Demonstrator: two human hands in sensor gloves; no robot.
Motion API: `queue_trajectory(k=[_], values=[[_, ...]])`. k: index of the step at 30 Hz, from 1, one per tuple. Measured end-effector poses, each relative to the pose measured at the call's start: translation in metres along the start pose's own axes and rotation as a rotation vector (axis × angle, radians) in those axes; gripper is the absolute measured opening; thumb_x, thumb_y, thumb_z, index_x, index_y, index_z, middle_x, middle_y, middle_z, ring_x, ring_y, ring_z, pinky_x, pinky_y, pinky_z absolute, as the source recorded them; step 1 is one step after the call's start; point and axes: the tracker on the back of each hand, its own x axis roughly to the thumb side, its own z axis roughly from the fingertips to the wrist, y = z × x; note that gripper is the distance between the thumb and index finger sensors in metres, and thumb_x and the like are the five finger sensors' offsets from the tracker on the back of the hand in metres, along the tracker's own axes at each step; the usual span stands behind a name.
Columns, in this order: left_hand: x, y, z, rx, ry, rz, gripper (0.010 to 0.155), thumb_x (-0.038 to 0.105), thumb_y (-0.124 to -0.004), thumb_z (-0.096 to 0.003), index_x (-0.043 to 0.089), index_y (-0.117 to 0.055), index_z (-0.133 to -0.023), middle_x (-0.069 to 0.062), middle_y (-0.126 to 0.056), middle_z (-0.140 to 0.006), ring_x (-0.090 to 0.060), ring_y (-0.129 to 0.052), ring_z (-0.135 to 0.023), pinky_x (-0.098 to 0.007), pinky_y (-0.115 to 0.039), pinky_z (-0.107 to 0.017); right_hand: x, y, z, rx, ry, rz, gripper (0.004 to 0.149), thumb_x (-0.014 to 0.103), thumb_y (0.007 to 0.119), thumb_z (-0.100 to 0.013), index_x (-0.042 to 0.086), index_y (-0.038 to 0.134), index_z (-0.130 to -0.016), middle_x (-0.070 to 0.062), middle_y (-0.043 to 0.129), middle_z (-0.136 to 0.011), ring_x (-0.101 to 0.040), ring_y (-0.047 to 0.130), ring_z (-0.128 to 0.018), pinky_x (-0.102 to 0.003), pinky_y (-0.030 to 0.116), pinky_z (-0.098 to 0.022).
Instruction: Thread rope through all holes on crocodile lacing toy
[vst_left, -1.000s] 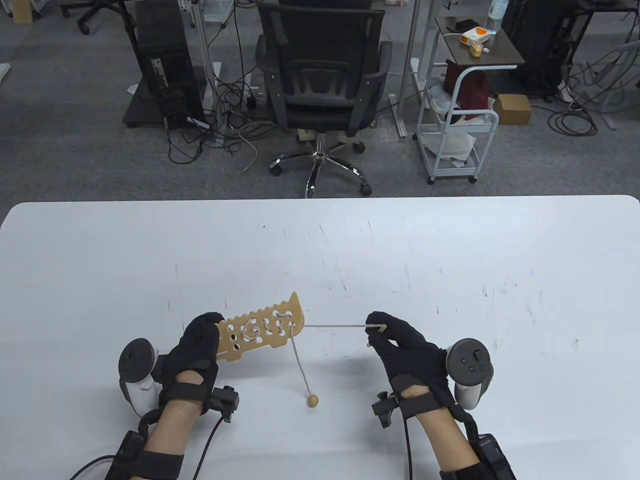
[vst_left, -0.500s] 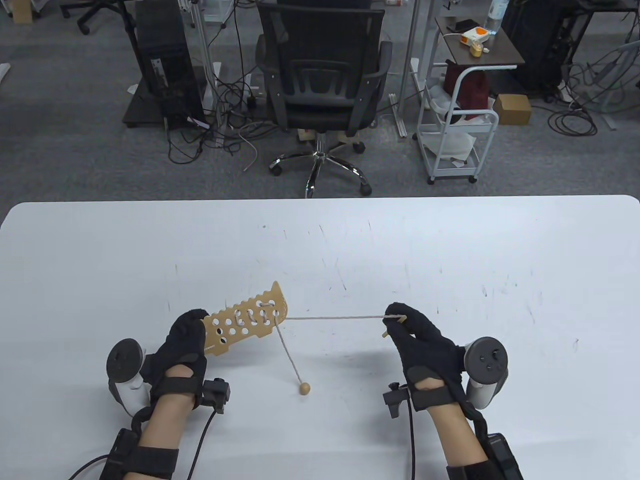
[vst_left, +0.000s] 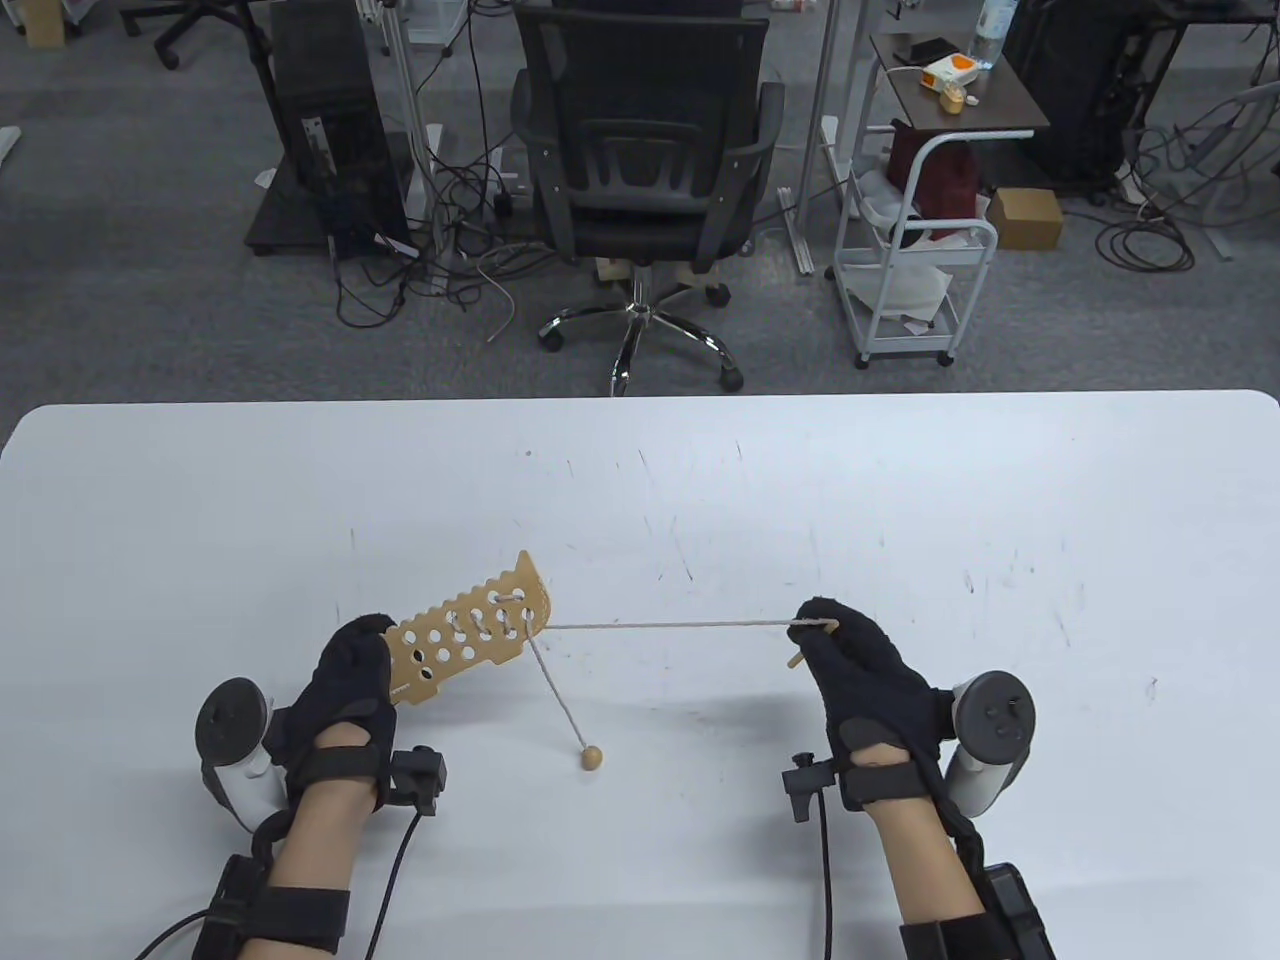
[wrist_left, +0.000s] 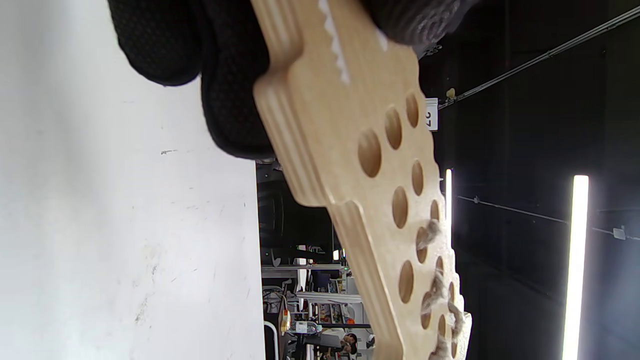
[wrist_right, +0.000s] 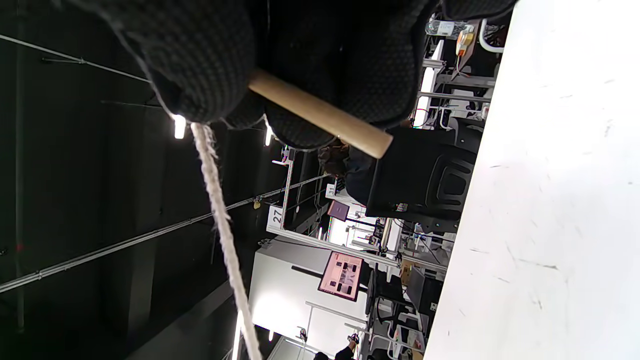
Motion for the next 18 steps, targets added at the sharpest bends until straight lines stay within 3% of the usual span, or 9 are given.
queue_trajectory(k=[4, 9, 13, 18], values=[[0.003, -0.003, 0.003, -0.015, -0.014, 0.008, 0.051, 0.042, -0.069, -0.0436, 0.026, -0.071, -0.092, -0.001, -0.091, -0.073, -0.02, -0.102, -0.053, -0.047, -0.076, -0.061, 0.001, 0.0, 0.001, -0.013, -0.003, 0.022, 0.04, 0.034, 0.086, -0.045, 0.022, 0.088, -0.083, -0.01, 0.089, -0.085, -0.039, 0.08, -0.078, -0.067, 0.045, -0.065], [0.006, -0.01, 0.006, -0.054, -0.031, 0.01, 0.051, 0.041, -0.069, -0.0434, 0.025, -0.071, -0.092, -0.001, -0.091, -0.073, -0.02, -0.102, -0.052, -0.047, -0.076, -0.061, 0.002, 0.004, 0.003, 0.009, -0.016, 0.06, 0.041, 0.033, 0.086, -0.045, 0.021, 0.087, -0.084, -0.008, 0.093, -0.077, -0.037, 0.085, -0.072, -0.066, 0.047, -0.064], [0.008, -0.016, 0.009, -0.087, -0.043, 0.0, 0.051, 0.041, -0.069, -0.0432, 0.025, -0.071, -0.092, -0.001, -0.091, -0.073, -0.02, -0.102, -0.052, -0.047, -0.076, -0.061, 0.002, 0.01, 0.005, 0.039, -0.02, 0.076, 0.048, 0.027, 0.086, -0.046, 0.025, 0.075, -0.093, -0.007, 0.097, -0.072, -0.036, 0.089, -0.069, -0.066, 0.048, -0.064], [0.012, -0.025, 0.013, -0.146, -0.062, -0.011, 0.051, 0.041, -0.07, -0.0434, 0.025, -0.071, -0.092, -0.001, -0.091, -0.073, -0.02, -0.102, -0.052, -0.047, -0.076, -0.061, 0.001, 0.016, 0.006, 0.066, -0.026, 0.108, 0.046, 0.028, 0.088, -0.045, 0.028, 0.078, -0.09, -0.005, 0.101, -0.07, -0.035, 0.093, -0.068, -0.065, 0.051, -0.064]])
